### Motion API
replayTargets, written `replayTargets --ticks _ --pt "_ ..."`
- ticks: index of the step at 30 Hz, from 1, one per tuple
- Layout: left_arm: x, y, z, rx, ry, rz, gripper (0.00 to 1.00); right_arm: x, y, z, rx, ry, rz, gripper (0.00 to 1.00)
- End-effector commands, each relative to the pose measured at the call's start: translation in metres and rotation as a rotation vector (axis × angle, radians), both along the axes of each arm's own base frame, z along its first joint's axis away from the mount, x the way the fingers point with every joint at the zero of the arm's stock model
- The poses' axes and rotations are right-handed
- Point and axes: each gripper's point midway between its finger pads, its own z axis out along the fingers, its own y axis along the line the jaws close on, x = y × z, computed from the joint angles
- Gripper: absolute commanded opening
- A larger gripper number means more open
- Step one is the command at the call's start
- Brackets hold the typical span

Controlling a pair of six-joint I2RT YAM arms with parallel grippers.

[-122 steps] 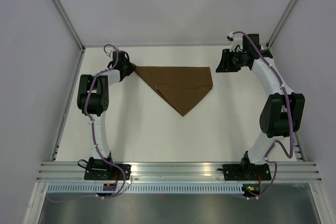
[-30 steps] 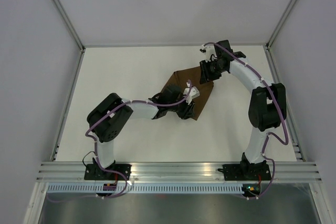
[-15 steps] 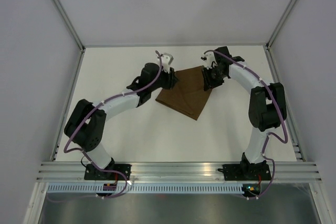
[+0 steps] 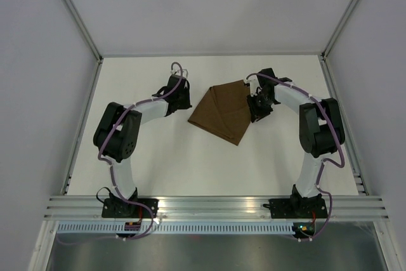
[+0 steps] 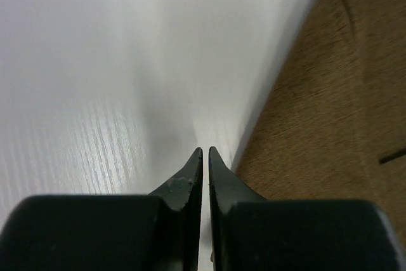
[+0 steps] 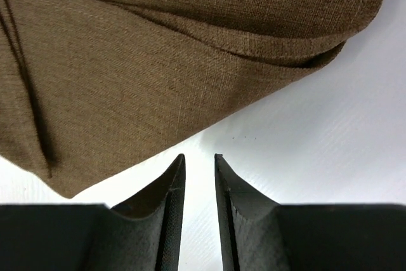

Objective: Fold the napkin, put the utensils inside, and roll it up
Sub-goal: Fold the napkin

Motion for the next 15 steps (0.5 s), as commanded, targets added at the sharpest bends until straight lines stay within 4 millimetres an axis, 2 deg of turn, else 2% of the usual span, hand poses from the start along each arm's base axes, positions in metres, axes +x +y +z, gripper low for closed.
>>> replayTargets --ticks 1,2,4,5,10,11,15 --pt "0.000 -0.001 -0.008 -0.031 0.045 0.056 0.10 0.006 -0.008 -0.015 -0.044 0.010 -0.022 0.31" --pt "-0.005 0.001 -0.016 -0.028 0.064 0.059 0.10 0.007 -0.008 -0.016 -0.047 0.013 -0.023 0.31" --pt "-0.009 0.001 -0.021 -0.038 0.072 0.065 0.09 0.011 -0.009 -0.021 -0.056 0.016 -0.027 0.31" --pt "-0.018 0.004 -0.028 -0.036 0.095 0.064 0.09 0.013 -0.009 -0.023 -0.061 0.016 -0.028 0.30" --pt "-0.026 0.000 -0.027 -0.095 0.069 0.057 0.09 0.027 -0.008 -0.028 -0.072 0.007 -0.021 0.30" --pt "-0.034 -0.001 -0.033 -0.098 0.084 0.054 0.09 0.029 -0.008 -0.029 -0.072 0.005 -0.019 0.30" --pt "-0.046 -0.003 -0.036 -0.114 0.081 0.054 0.08 0.039 -0.006 -0.034 -0.078 0.007 -0.013 0.30"
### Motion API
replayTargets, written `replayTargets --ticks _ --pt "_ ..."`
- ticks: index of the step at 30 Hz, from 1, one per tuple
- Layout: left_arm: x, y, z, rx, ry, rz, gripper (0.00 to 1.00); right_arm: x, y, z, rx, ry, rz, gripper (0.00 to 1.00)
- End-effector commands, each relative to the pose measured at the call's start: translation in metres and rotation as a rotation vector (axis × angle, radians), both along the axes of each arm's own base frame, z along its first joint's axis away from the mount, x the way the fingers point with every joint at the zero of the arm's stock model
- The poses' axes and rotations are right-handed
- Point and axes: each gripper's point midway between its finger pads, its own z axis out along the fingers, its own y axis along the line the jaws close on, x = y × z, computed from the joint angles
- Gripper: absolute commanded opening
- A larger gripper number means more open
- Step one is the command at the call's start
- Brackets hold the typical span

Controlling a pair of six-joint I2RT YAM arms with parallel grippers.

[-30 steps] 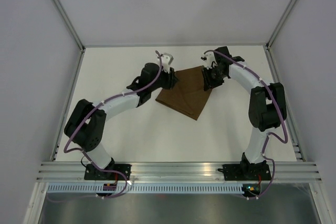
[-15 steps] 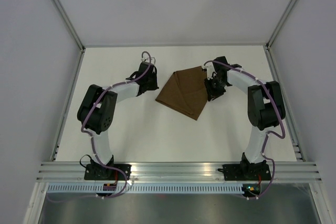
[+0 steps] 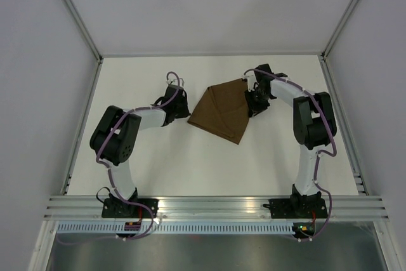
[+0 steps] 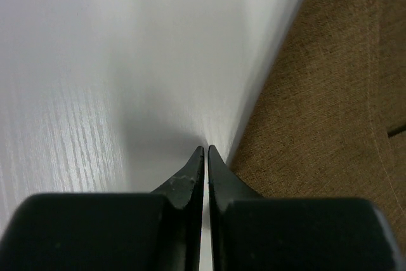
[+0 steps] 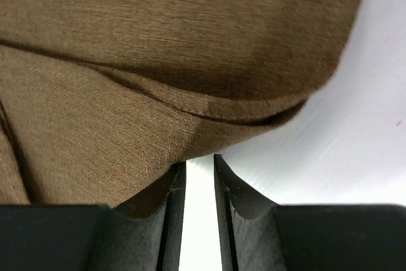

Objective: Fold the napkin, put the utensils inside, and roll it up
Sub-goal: Fold the napkin

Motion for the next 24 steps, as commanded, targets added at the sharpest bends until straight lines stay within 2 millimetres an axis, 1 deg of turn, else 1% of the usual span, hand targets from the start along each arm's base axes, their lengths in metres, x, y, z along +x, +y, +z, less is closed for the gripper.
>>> replayTargets --ticks 1,3,4,6,7,8,10,11,14,16,20,21,23,24 --pt "-0.018 -0.009 -0.002 -0.059 0.021 0.002 0.08 0.015 -0.006 -0.013 -0.053 -0.002 -0.007 0.30" --pt "-0.027 -0.011 -0.007 -0.067 0.026 -0.006 0.08 0.019 -0.007 -0.017 -0.064 0.001 -0.013 0.30" --pt "-0.032 -0.011 -0.008 -0.062 0.028 -0.006 0.08 0.026 -0.006 -0.013 -0.062 -0.015 -0.014 0.30" --pt "-0.038 -0.014 -0.009 -0.063 0.024 -0.012 0.08 0.032 -0.004 -0.013 -0.062 -0.022 -0.013 0.30" --pt "-0.039 -0.014 -0.007 -0.065 0.017 -0.009 0.08 0.033 -0.004 -0.013 -0.062 -0.021 -0.016 0.30" --pt "-0.045 -0.011 -0.011 -0.066 0.029 -0.002 0.08 0.035 -0.004 -0.013 -0.060 -0.022 -0.017 0.30" --pt "-0.048 -0.011 -0.006 -0.083 0.014 -0.001 0.08 0.037 -0.003 -0.012 -0.058 -0.026 -0.017 0.30" --pt "-0.055 -0.008 -0.010 -0.087 0.023 0.004 0.08 0.037 -0.002 -0.012 -0.056 -0.027 -0.016 0.30" --pt "-0.059 -0.003 -0.007 -0.082 0.007 0.013 0.09 0.039 -0.003 -0.008 -0.055 -0.033 -0.020 0.31" --pt "-0.058 0.002 -0.005 -0.058 0.007 0.022 0.11 0.038 -0.005 -0.005 -0.063 -0.040 -0.028 0.31" --pt "-0.052 0.007 0.014 -0.069 -0.036 0.038 0.13 0.035 -0.008 0.003 -0.062 -0.061 -0.031 0.32" --pt "-0.050 0.008 0.025 -0.081 -0.061 0.038 0.13 0.035 -0.008 0.010 -0.055 -0.072 -0.032 0.32" --pt "-0.049 0.012 0.038 -0.072 -0.083 0.036 0.15 0.032 -0.013 0.016 -0.043 -0.088 -0.042 0.35" --pt "-0.046 0.013 0.054 -0.083 -0.117 0.035 0.16 0.030 -0.021 0.026 -0.045 -0.110 -0.050 0.36"
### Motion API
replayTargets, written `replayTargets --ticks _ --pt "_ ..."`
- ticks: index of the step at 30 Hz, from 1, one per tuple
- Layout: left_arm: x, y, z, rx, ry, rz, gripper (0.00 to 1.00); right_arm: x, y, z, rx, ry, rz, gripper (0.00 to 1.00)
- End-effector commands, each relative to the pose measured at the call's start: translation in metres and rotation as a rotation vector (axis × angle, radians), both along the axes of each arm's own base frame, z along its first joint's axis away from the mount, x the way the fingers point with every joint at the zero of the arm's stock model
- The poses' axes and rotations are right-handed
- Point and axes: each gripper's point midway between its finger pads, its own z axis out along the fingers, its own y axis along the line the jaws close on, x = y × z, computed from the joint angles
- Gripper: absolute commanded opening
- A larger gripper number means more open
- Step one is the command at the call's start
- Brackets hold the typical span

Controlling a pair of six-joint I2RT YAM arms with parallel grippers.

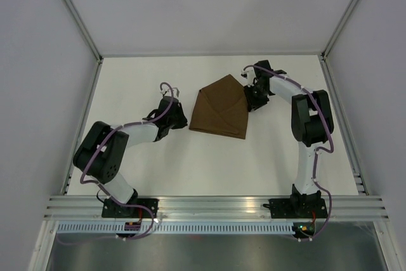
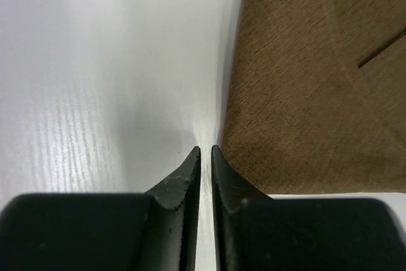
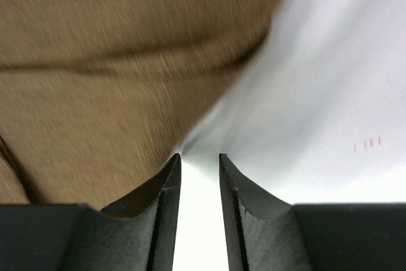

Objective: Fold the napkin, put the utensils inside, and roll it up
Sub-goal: Fold the napkin, then roll the napkin with the utensil

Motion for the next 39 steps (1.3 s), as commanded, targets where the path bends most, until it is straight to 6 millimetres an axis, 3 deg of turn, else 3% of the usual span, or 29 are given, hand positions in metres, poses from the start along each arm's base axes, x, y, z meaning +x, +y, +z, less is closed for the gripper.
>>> replayTargets --ticks 1,2,4,5,7,8,9,12,14,17,19,20,22,24,26,27,30,36,39 --pt "0.014 0.008 0.055 -0.027 -0.120 0.028 0.18 -0.004 -0.025 0.029 -0.035 -0.061 -0.043 0.37" --pt "0.014 0.014 0.060 -0.014 -0.123 0.027 0.22 -0.002 -0.030 0.045 -0.033 -0.105 -0.044 0.39" --pt "0.020 0.014 0.088 -0.030 -0.179 0.020 0.26 -0.006 -0.041 0.055 -0.058 -0.137 -0.029 0.41" --pt "0.022 0.016 0.096 -0.021 -0.197 0.010 0.31 -0.005 -0.041 0.075 -0.055 -0.196 -0.016 0.43" --pt "0.027 0.014 0.121 -0.018 -0.252 -0.011 0.33 -0.015 -0.042 0.083 -0.050 -0.225 0.013 0.50" --pt "0.028 0.012 0.128 -0.021 -0.264 -0.021 0.37 -0.015 -0.042 0.102 -0.050 -0.288 0.045 0.52" --pt "0.028 0.011 0.133 -0.017 -0.262 -0.036 0.39 -0.019 -0.040 0.104 -0.052 -0.301 0.071 0.55" --pt "0.031 0.004 0.167 -0.041 -0.319 -0.071 0.42 -0.026 -0.024 0.123 -0.088 -0.372 0.184 0.63" --pt "0.030 0.000 0.189 -0.075 -0.361 -0.090 0.45 -0.036 0.001 0.128 -0.082 -0.403 0.270 0.67" --pt "0.023 -0.008 0.219 -0.129 -0.412 -0.131 0.48 -0.057 0.042 0.118 -0.079 -0.412 0.406 0.70" --pt "0.019 -0.006 0.234 -0.146 -0.437 -0.134 0.50 -0.060 0.058 0.116 -0.093 -0.441 0.454 0.71" --pt "0.014 -0.004 0.249 -0.157 -0.472 -0.130 0.51 -0.065 0.063 0.108 -0.108 -0.439 0.477 0.71" --pt "0.004 0.003 0.257 -0.150 -0.473 -0.122 0.53 -0.073 0.085 0.099 -0.121 -0.454 0.546 0.72" --pt "-0.006 0.010 0.282 -0.157 -0.529 -0.111 0.53 -0.084 0.101 0.088 -0.112 -0.452 0.605 0.72" --pt "-0.012 0.018 0.291 -0.134 -0.533 -0.098 0.53 -0.086 0.114 0.082 -0.107 -0.474 0.641 0.73" --pt "-0.017 0.021 0.306 -0.128 -0.564 -0.101 0.53 -0.086 0.118 0.080 -0.110 -0.481 0.659 0.73" --pt "-0.023 0.034 0.325 -0.098 -0.593 -0.067 0.54 -0.089 0.131 0.069 -0.107 -0.467 0.714 0.73" --pt "-0.031 0.041 0.340 -0.081 -0.618 -0.063 0.55 -0.097 0.142 0.049 -0.115 -0.436 0.795 0.73" --pt "-0.029 0.040 0.339 -0.072 -0.612 -0.068 0.55 -0.100 0.144 0.043 -0.108 -0.425 0.810 0.72"
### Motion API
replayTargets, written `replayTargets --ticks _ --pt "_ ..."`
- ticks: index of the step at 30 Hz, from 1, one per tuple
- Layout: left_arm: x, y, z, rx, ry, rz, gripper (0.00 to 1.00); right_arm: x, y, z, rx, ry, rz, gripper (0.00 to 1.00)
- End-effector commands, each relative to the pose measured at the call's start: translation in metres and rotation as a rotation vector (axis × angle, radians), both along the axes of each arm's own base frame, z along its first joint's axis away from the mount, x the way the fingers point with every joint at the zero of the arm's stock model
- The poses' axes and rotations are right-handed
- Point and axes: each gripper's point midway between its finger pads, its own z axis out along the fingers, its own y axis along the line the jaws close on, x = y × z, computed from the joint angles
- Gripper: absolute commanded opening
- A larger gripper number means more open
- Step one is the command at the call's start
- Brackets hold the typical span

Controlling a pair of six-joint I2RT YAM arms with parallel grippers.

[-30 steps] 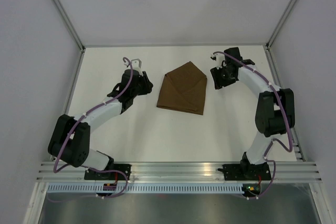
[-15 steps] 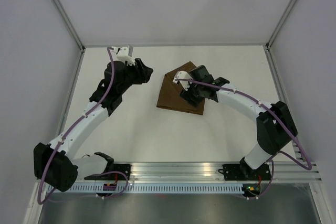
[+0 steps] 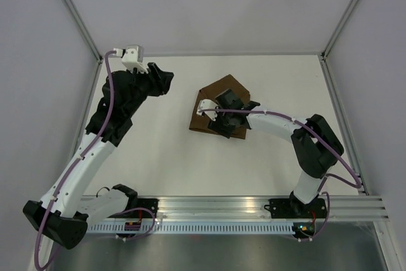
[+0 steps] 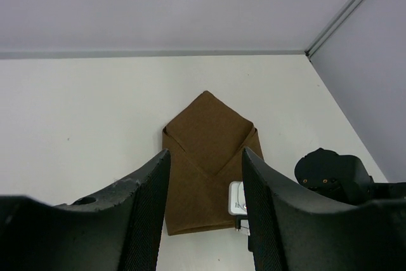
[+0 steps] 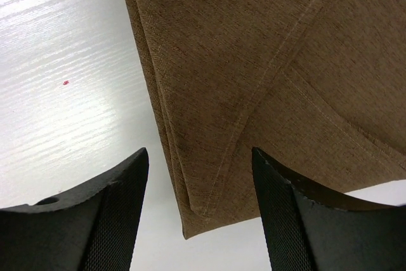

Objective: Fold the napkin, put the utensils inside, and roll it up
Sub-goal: Roll the napkin with the utensil

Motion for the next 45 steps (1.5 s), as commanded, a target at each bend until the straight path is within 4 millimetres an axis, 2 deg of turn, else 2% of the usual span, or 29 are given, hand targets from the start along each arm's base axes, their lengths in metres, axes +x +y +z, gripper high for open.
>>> replayTargets --ticks 1,11,18,29,37,44,45 --pt "0.001 0.006 0.000 0.065 0.004 0.014 0.55 0.004 0.012 0.003 0.026 -0.032 0.046 0.71" --pt "0.014 -0.002 -0.018 0.092 0.036 -0.007 0.55 -0.003 0.014 -0.024 -0.030 0.002 0.078 0.66" --pt "0.024 -0.011 -0.047 0.126 0.080 -0.034 0.55 0.000 0.009 -0.041 -0.078 0.002 0.100 0.63" --pt "0.027 -0.027 -0.086 0.180 0.150 -0.128 0.55 -0.021 -0.005 -0.069 -0.145 0.110 0.162 0.52" --pt "0.020 -0.035 -0.088 0.151 0.126 -0.182 0.55 -0.031 -0.018 -0.089 -0.169 0.212 0.164 0.43" --pt "0.007 -0.038 -0.076 0.106 0.059 -0.217 0.55 -0.035 -0.026 -0.097 -0.156 0.294 0.164 0.33" --pt "0.005 -0.038 -0.073 0.101 0.046 -0.223 0.55 -0.040 -0.028 -0.099 -0.153 0.330 0.167 0.32"
